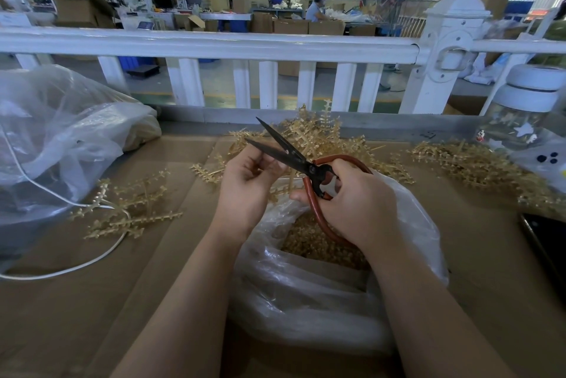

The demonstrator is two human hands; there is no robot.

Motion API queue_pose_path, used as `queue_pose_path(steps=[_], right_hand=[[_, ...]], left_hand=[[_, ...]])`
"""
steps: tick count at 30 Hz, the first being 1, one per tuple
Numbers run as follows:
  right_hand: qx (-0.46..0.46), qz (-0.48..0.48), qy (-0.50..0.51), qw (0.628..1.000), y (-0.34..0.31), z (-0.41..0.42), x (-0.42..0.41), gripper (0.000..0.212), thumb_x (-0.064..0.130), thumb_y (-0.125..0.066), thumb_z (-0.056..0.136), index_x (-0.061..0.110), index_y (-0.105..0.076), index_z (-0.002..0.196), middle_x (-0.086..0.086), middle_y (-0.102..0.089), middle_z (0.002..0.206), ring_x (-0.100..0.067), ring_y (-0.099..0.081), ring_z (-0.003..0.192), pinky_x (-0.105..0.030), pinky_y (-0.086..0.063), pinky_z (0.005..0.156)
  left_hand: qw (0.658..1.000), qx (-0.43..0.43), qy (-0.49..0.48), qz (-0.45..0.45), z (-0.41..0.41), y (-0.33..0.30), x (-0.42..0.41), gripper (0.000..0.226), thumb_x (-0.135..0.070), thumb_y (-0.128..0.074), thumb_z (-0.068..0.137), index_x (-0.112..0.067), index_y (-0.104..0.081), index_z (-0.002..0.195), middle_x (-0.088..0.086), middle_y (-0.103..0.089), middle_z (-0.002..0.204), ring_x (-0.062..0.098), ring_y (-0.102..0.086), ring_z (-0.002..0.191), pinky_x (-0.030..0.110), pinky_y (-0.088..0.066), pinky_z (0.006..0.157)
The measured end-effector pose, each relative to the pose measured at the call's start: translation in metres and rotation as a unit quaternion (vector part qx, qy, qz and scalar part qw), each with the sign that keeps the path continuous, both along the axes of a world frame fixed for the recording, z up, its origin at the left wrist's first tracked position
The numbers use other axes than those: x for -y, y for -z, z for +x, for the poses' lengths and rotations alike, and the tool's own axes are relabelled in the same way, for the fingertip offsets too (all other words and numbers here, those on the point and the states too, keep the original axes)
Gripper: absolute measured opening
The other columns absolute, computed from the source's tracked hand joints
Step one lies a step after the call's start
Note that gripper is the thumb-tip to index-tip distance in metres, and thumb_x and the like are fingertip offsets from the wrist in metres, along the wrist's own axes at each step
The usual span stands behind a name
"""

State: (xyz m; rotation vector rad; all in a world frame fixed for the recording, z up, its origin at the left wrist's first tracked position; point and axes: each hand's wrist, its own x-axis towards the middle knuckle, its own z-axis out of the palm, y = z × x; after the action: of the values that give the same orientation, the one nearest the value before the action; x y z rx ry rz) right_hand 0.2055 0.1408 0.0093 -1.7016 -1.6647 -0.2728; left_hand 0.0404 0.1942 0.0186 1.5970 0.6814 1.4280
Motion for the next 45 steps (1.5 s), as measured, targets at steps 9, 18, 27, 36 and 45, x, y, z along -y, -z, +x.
queue_pose_path(steps=[9, 18, 27, 36, 45], right_hand=[[-0.001, 0.012, 0.016, 1.0, 0.001, 0.0, -0.001, 0.081, 0.1, -0.024, 0.067, 0.03, -0.061, 0.082, 0.02, -0.055, 0.064, 0.009, -0.043, 0.054, -0.013, -0.034, 0.047], [-0.009, 0.012, 0.001, 1.0, 0.0, 0.0, 0.001, 0.064, 0.091, -0.044, 0.072, 0.03, -0.061, 0.08, 0.021, -0.055, 0.063, 0.002, -0.05, 0.056, -0.016, -0.04, 0.05], [-0.338, -0.042, -0.063, 0.938, -0.001, 0.005, -0.007, 0.03, 0.054, -0.077, 0.08, 0.025, -0.071, 0.073, 0.01, -0.068, 0.061, -0.003, -0.062, 0.054, -0.022, -0.049, 0.053], [-0.44, -0.078, -0.097, 0.889, -0.004, 0.007, -0.011, 0.008, 0.026, -0.078, 0.084, 0.018, -0.078, 0.083, 0.005, -0.077, 0.077, -0.01, -0.072, 0.07, -0.018, -0.055, 0.061], [-0.446, -0.072, -0.108, 0.886, -0.005, 0.004, -0.012, 0.014, 0.017, -0.078, 0.082, 0.029, -0.076, 0.075, 0.009, -0.075, 0.073, -0.005, -0.072, 0.066, -0.015, -0.054, 0.058]], left_hand=[[1.0, 0.007, 0.009, -0.003, 0.001, -0.001, 0.001, 0.023, 0.006, -0.059, 0.091, -0.015, -0.067, 0.087, 0.006, -0.062, 0.078, 0.015, -0.06, 0.079, 0.02, -0.051, 0.076], [0.993, 0.052, -0.005, -0.11, 0.001, 0.0, -0.001, 0.009, -0.002, -0.047, 0.099, -0.002, -0.055, 0.095, 0.018, -0.066, 0.09, 0.029, -0.062, 0.083, 0.041, -0.051, 0.077], [0.977, 0.105, 0.037, -0.181, -0.001, -0.006, 0.002, 0.024, -0.004, -0.041, 0.102, -0.017, -0.046, 0.082, 0.008, -0.076, 0.081, 0.021, -0.073, 0.071, 0.023, -0.053, 0.055], [0.984, 0.066, 0.06, -0.155, -0.001, -0.006, 0.005, 0.024, -0.003, -0.041, 0.102, -0.016, -0.047, 0.083, 0.011, -0.075, 0.081, 0.018, -0.068, 0.063, 0.018, -0.048, 0.054], [0.983, -0.035, 0.066, -0.168, 0.0, -0.003, 0.006, 0.047, -0.033, -0.085, 0.062, -0.013, -0.064, 0.098, 0.004, -0.072, 0.08, 0.011, -0.061, 0.061, 0.024, -0.051, 0.063]])
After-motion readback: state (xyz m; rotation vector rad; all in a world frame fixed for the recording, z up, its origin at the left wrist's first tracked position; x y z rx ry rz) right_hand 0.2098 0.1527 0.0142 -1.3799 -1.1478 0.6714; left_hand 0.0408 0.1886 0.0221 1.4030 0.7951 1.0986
